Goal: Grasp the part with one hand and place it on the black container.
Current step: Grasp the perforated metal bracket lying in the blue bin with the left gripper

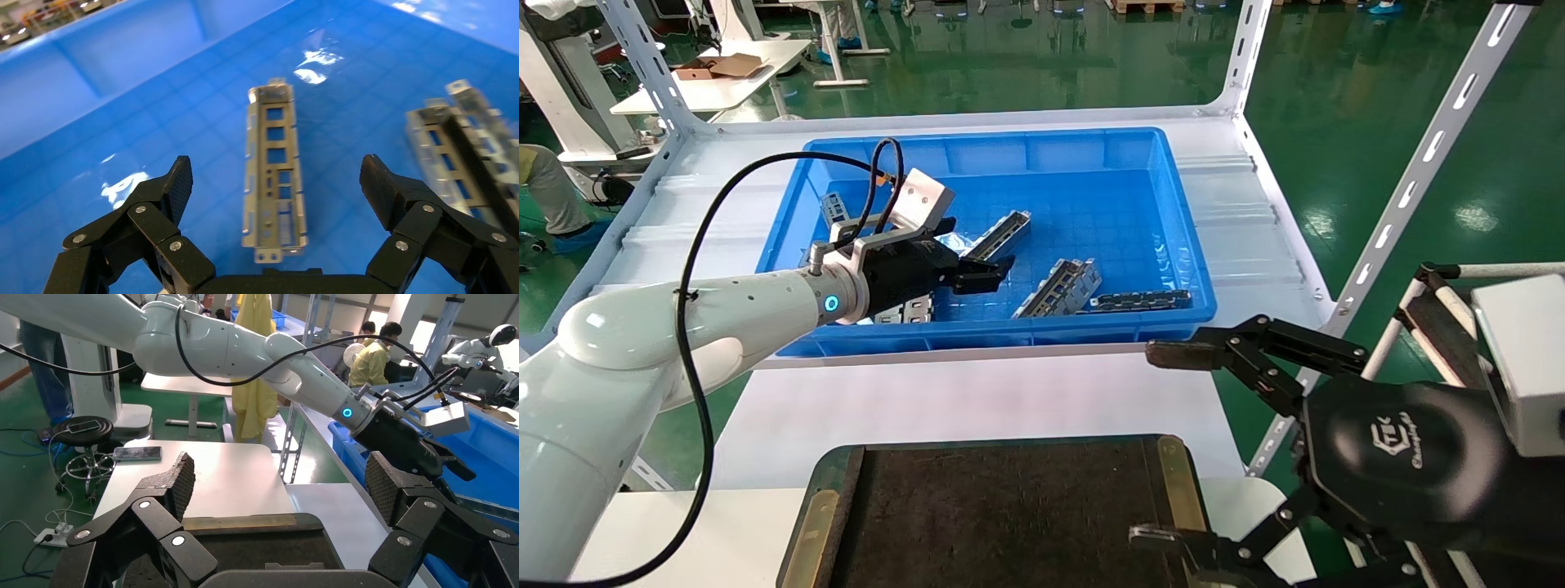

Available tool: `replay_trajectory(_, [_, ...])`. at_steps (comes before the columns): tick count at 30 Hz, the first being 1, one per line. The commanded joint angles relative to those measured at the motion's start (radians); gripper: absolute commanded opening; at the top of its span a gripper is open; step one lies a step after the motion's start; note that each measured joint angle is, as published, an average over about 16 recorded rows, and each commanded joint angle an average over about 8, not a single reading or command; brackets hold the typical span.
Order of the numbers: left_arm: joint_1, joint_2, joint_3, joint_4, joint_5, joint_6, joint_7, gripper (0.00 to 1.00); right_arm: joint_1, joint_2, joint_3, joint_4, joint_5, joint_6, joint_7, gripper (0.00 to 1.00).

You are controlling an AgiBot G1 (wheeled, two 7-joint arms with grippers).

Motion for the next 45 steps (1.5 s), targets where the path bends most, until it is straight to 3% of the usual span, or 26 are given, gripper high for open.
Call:
replay_trajectory(1, [-0.014, 0.017, -0.004, 0.045, -0.002, -0.015, 0.017, 0.33, 0.000, 0.000, 0.000, 0.000, 0.000, 0.000, 0.000, 0.36])
replay_trajectory(3, [-0.025, 0.027, -0.010, 0.077, -0.011, -0.020, 0.032, 0.09, 0.000, 0.000, 0.000, 0.000, 0.000, 0.000, 0.000, 0.11])
replay_trajectory(4, [-0.030, 0.031, -0.012, 0.091, -0.016, -0.022, 0.040, 0.02, 0.000, 0.000, 0.000, 0.000, 0.000, 0.000, 0.000, 0.00])
replay_trajectory(19, [-0.055, 0.057, -0.030, 0.205, -0.086, -0.017, 0.114, 0.00, 0.000, 0.000, -0.001, 0.000, 0.000, 0.000, 0.000, 0.00])
replay_trajectory(45, [-0.056, 0.048, -0.015, 0.223, -0.179, 0.037, 0.159, 0.00, 0.000, 0.000, -0.001, 0.000, 0.001, 0.000, -0.001, 0.00])
